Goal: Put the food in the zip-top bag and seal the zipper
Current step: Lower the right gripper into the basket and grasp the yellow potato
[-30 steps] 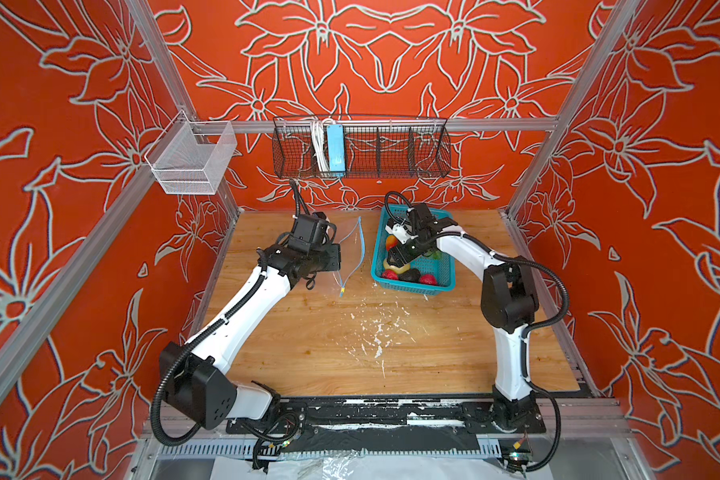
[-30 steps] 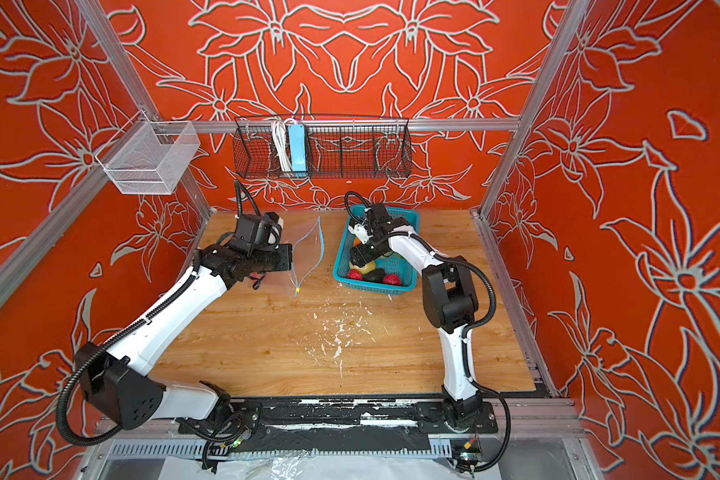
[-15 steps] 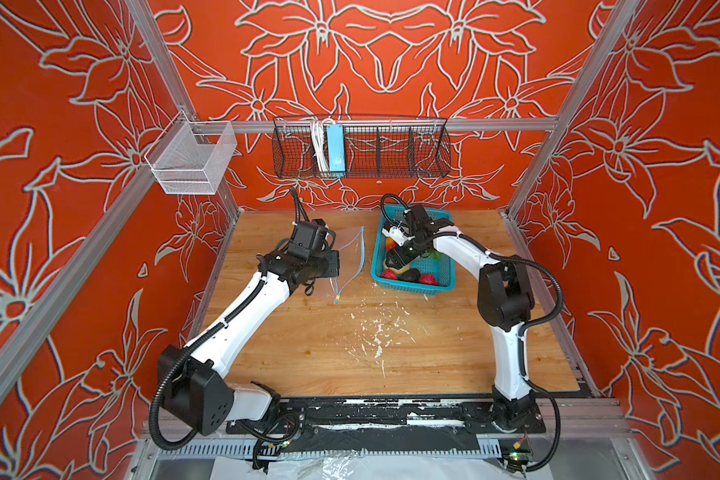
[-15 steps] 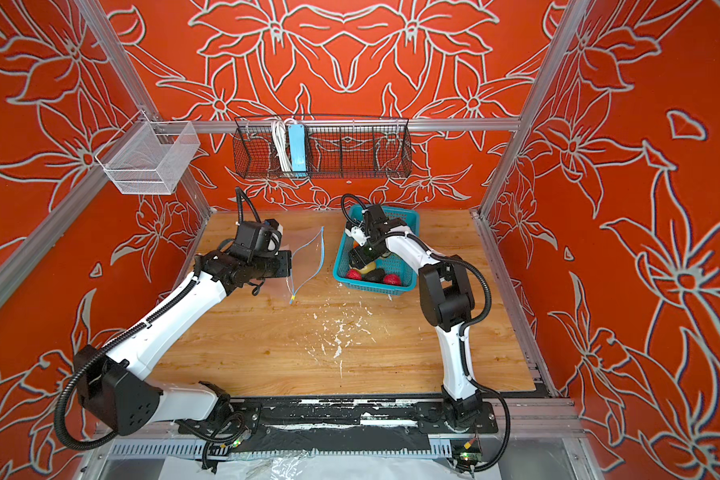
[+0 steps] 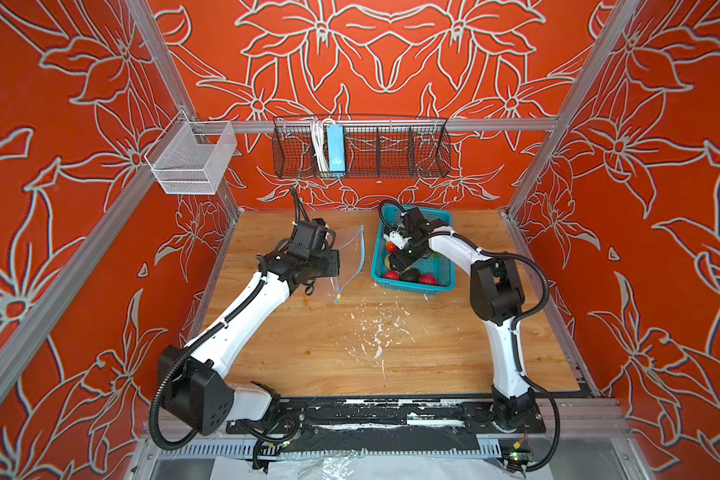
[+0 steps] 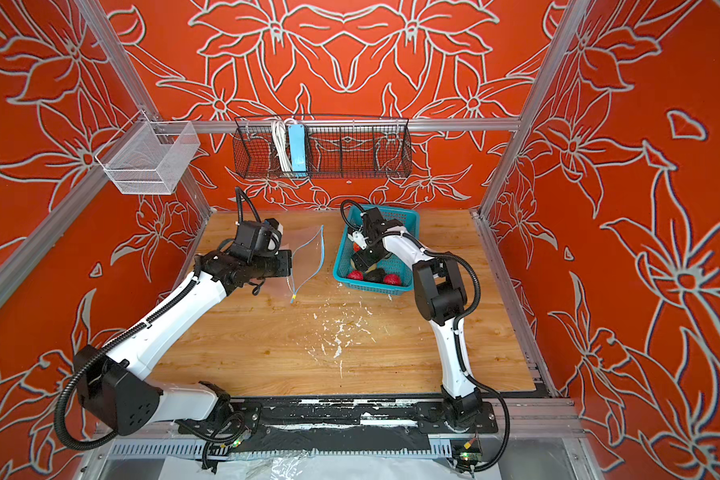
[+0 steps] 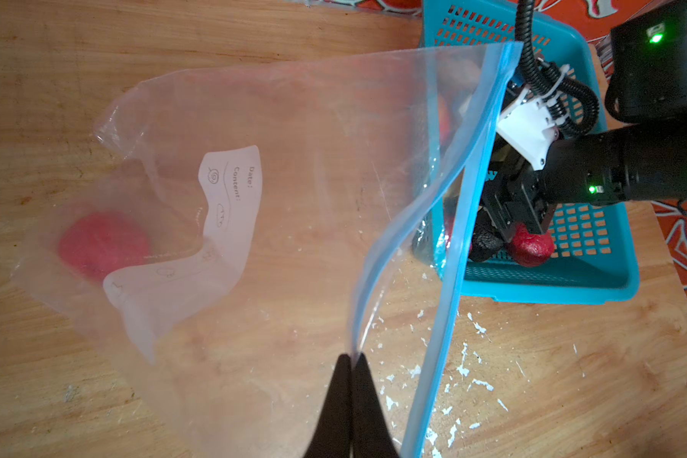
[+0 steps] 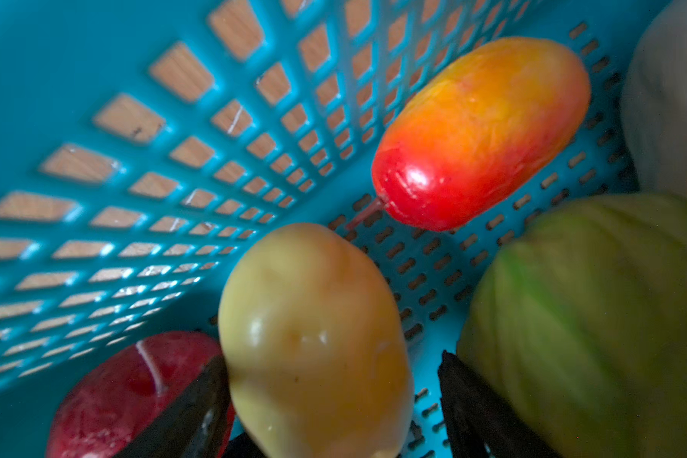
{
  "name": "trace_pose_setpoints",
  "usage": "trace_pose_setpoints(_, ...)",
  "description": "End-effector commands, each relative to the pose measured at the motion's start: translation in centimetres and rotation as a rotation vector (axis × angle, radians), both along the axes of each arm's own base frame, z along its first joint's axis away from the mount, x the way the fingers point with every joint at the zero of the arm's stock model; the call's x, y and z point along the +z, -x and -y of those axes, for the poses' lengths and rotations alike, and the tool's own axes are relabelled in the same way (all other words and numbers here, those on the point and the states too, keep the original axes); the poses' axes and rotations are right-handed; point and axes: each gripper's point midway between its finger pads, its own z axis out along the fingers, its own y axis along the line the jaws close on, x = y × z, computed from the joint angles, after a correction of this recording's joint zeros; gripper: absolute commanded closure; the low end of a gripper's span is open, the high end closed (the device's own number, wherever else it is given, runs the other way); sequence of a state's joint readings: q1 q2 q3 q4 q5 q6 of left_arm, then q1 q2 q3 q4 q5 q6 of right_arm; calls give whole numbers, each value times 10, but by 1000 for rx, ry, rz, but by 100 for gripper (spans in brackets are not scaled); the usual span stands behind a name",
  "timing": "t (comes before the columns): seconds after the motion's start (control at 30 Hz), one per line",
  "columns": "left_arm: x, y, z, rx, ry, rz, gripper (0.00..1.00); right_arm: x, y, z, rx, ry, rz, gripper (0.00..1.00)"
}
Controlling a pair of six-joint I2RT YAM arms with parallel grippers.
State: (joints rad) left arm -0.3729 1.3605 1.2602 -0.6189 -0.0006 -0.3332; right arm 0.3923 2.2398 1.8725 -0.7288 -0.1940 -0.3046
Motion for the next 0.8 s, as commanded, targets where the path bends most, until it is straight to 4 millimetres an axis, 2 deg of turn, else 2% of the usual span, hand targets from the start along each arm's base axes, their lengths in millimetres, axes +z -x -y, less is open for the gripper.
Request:
trace_pose_setpoints(0.0,4,-1,2,-4,13,11,100,-7,2,1,25,30,-26,16)
trace_pose_setpoints(0.1,5,0,1,-2,14,15,100,-6,1,-2,37,18,-25,14)
trace_pose_setpoints(0.2,6,0,2,-4,20,17,100,-7,-3,3,31,50,-14,12)
trace_pose_setpoints(0.33,6,0,2,-4,22,17,100,-8,-4,-3,32,24,-26,13)
trace_pose_setpoints(0.77,3,0,2,-3,20,8,100,-25,-5,4,8,67,-44,24)
